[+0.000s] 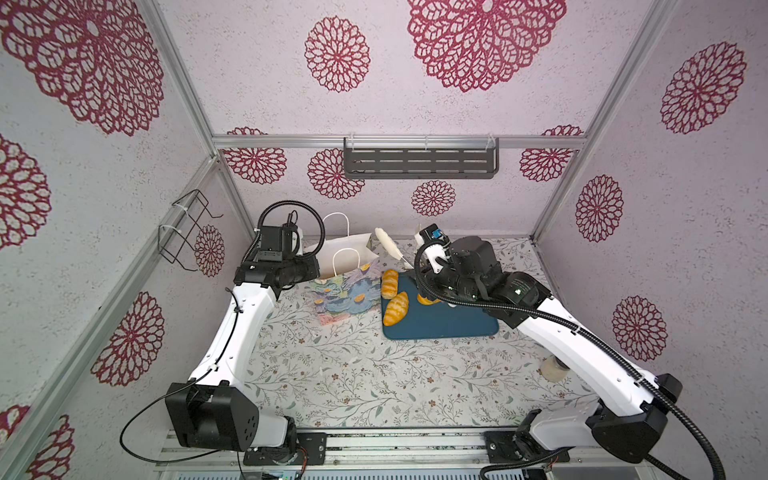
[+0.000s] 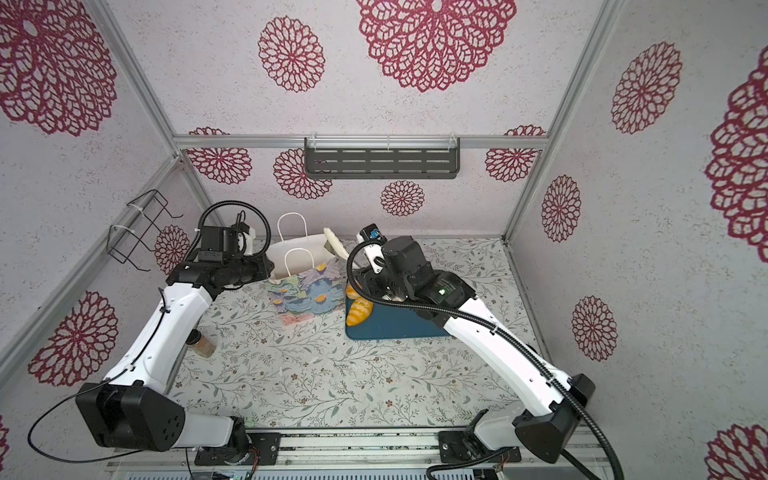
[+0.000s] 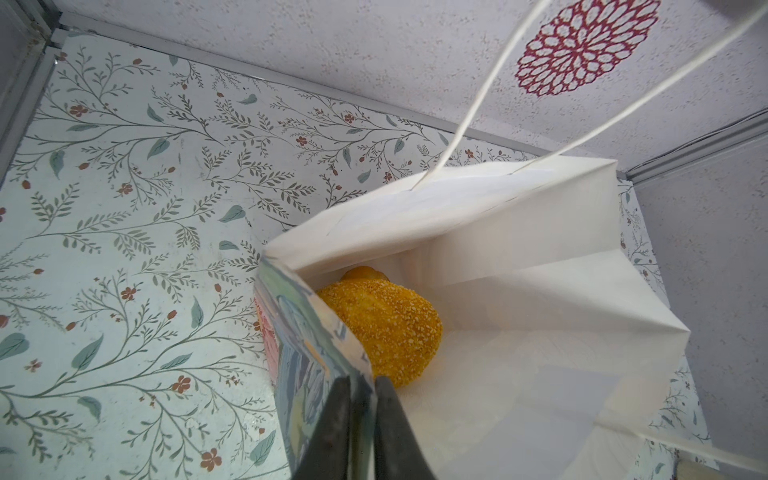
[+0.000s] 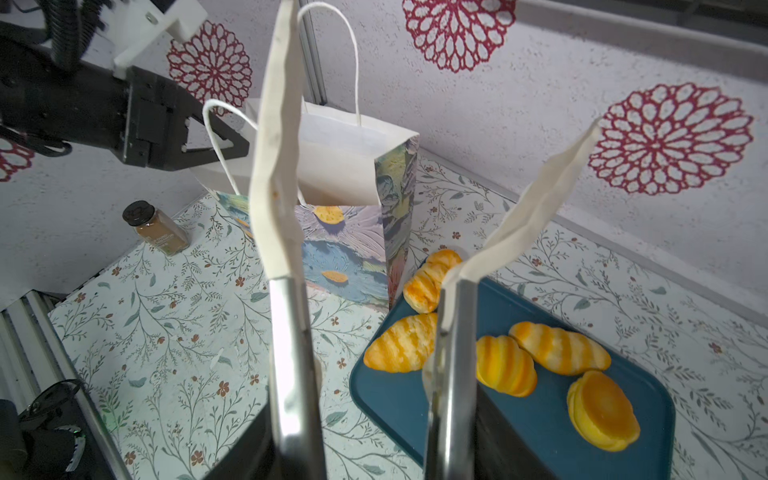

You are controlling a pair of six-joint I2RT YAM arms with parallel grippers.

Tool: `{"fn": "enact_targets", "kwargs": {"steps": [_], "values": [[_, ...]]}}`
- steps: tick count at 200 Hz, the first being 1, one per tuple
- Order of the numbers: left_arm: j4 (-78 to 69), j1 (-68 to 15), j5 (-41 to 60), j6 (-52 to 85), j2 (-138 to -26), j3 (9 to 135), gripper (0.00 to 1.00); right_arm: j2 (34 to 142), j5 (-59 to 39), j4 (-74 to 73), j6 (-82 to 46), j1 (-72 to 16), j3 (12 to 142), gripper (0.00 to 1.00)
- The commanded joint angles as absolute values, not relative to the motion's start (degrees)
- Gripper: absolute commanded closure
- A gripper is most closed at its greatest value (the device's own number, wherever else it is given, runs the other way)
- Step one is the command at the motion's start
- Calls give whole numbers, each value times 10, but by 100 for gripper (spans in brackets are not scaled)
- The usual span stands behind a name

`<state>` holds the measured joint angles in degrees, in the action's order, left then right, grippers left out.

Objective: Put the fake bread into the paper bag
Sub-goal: 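Raise the empty tongs out of the bag and move back toward the tray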

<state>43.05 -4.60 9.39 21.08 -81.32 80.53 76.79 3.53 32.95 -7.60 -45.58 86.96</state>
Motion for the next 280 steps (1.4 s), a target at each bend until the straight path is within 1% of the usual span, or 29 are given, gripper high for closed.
{"fn": "enact_targets", "kwargs": {"steps": [1,12,36,48,56,70,89,117,152,173,182,197,219,229,246,280], "values": [[438,-46,84,213,-803,824,77,722,65,330,-128,-459,848,43],[445,-47,77,216,-808,829,73,705,73,330,-137,-459,828,43],[476,-47,60,219,-825,861,68,666,87,332,-153,-459,793,43],[498,-46,47,220,-834,883,66,651,91,333,-158,-458,779,43],[510,-46,41,219,-839,897,63,641,91,333,-159,-459,769,42],[530,-46,33,220,-848,923,62,628,93,333,-164,-459,754,42],[564,-46,33,220,-872,962,57,613,94,334,-167,-459,735,42],[611,-46,33,217,-909,1006,53,601,99,334,-168,-458,718,42],[635,-47,51,219,-937,1031,52,598,96,334,-172,-458,708,41],[643,-47,47,218,-951,1043,52,597,99,330,-171,-458,702,41],[643,-47,45,219,-956,1048,55,598,99,329,-171,-458,700,41],[645,-47,45,217,-964,1056,65,599,100,327,-174,-458,697,41],[648,-47,42,214,-973,1066,88,603,98,327,-181,-457,692,41],[648,-47,38,213,-975,1066,95,606,98,328,-184,-458,691,41],[646,-47,32,210,-974,1062,100,608,98,332,-194,-458,687,41],[631,-47,22,206,-963,1034,100,613,101,334,-216,-458,673,41]]}}
